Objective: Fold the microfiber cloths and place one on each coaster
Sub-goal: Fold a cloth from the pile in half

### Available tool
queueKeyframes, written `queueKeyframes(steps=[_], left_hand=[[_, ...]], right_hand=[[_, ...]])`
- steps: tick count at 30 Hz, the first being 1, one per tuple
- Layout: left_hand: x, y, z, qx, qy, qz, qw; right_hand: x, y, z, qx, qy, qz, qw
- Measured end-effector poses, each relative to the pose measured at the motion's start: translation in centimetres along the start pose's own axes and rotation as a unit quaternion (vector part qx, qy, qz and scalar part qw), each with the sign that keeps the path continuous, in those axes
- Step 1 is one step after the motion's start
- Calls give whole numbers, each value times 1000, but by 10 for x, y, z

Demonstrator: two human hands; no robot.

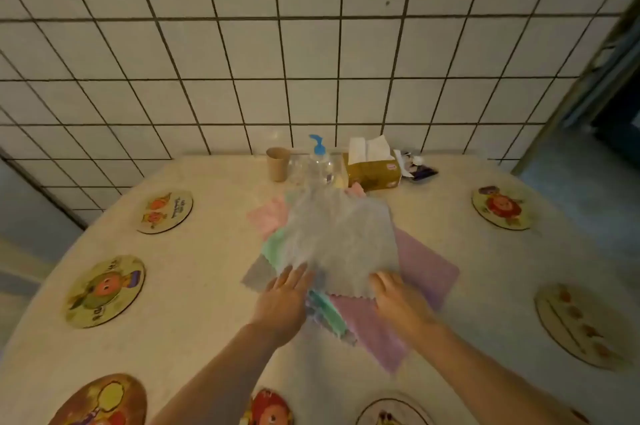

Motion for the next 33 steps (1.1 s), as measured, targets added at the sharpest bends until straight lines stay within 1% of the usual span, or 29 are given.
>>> queueKeyframes(steps=[2,3,4,5,7,8,10,11,13,15,16,18,20,21,23,25,27,29,31,33], left_hand=[[2,3,-23,17,3,-20,1000],[3,4,-35,23,7,-28,999],[4,7,-43,30,-1,-42,999],[7,8,-53,38,-6,-48,998],[15,7,-63,33,-38,-46,998],[19,3,-69,19,-58,-50,997],[25,-4,-79,11,-76,-45,996],[26,-6,-83,1,-72,-61,996],[26,-10,-91,14,-82,-74,994],[22,-11,-97,7,-116,-53,992],[18,-9,-99,7,-115,-56,992],[7,-4,-101,5,-104,-45,994],[2,-2,-103,11,-81,-58,995],[2,-3,-105,13,-65,-59,996],[2,-9,-109,10,-26,-28,999],[1,-19,-109,4,-4,9,1000],[-6,-33,-106,-10,22,46,999],[-19,-50,-102,-39,68,108,991],[-41,-63,-93,-51,124,166,977],[-69,-70,-83,-55,168,245,953]], right_hand=[[11,7,-14,7,11,-17,1000],[20,10,-22,-2,-6,-9,1000],[23,10,-25,-2,-4,15,1000],[30,12,-31,-20,-1,35,999],[42,14,-37,-37,-2,55,998],[43,14,-40,-31,-30,56,997],[44,14,-46,-45,-47,71,995],[40,15,-49,-52,-46,69,995],[30,19,-54,-52,-49,49,996],[14,21,-60,-53,-78,17,995],[8,23,-64,-59,-93,-6,994],[-4,28,-75,-40,-108,-40,993],[-15,35,-85,5,-85,-87,993],[-23,39,-89,20,-76,-90,993],[-37,48,-94,21,-61,-84,994],[-49,58,-96,14,-39,-92,995],[-60,65,-98,15,-24,-118,993],[-76,63,-101,14,-15,-145,989],[-96,57,-104,12,17,-160,987],[-119,44,-105,-5,55,-183,982]])
Point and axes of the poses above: each hand's wrist, its own z-axis away from the middle knuckle, its own x-axis out of the palm, y = z × x, the point moved 1 cm from there along -z, towards the middle knuckle, and after that the axes turned 10 degrees about -y, right-handed, at the moved point
